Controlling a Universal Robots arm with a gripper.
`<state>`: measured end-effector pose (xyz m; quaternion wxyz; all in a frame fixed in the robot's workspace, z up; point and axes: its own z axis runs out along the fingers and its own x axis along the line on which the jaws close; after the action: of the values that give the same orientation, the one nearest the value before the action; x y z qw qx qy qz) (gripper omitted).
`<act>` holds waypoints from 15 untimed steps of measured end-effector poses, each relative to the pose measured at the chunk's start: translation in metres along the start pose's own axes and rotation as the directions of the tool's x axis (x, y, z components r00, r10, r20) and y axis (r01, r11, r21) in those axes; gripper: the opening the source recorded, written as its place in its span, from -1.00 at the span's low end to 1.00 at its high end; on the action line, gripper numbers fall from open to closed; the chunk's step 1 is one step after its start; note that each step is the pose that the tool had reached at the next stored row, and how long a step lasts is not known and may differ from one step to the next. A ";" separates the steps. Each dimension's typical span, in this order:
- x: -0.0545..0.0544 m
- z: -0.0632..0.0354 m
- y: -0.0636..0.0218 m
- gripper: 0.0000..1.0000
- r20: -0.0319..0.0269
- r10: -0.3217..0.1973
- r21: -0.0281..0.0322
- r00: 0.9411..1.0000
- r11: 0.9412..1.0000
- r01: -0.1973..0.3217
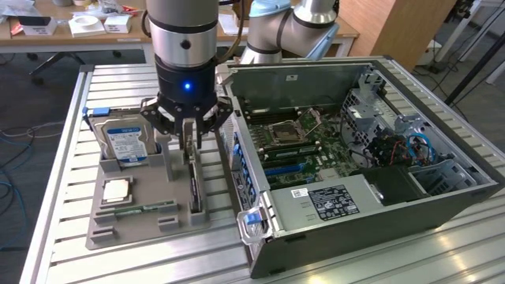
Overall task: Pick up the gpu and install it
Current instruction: 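Pick up the gpu and move the gpu toward the slot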
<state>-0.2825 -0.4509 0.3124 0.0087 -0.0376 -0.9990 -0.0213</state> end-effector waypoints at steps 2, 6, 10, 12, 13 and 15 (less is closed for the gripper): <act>0.000 0.0037 -0.0001 -0.29 -0.002 0.000 0.000 1.000 1.000 0.000; 0.000 0.0109 -0.0004 -0.29 -0.005 -0.001 0.000 1.000 1.000 0.001; 0.000 0.0183 -0.0008 -0.29 -0.008 -0.002 0.001 1.000 1.000 0.002; 0.000 0.0217 -0.0009 -0.29 -0.009 -0.002 0.001 1.000 1.000 0.002; 0.000 0.0231 -0.0010 -0.29 -0.010 -0.002 0.001 1.000 1.000 0.002; 0.000 0.0247 -0.0010 -0.29 -0.011 -0.003 0.001 1.000 1.000 0.003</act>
<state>-0.2826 -0.4509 0.2877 0.0143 -0.0359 -0.9990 -0.0209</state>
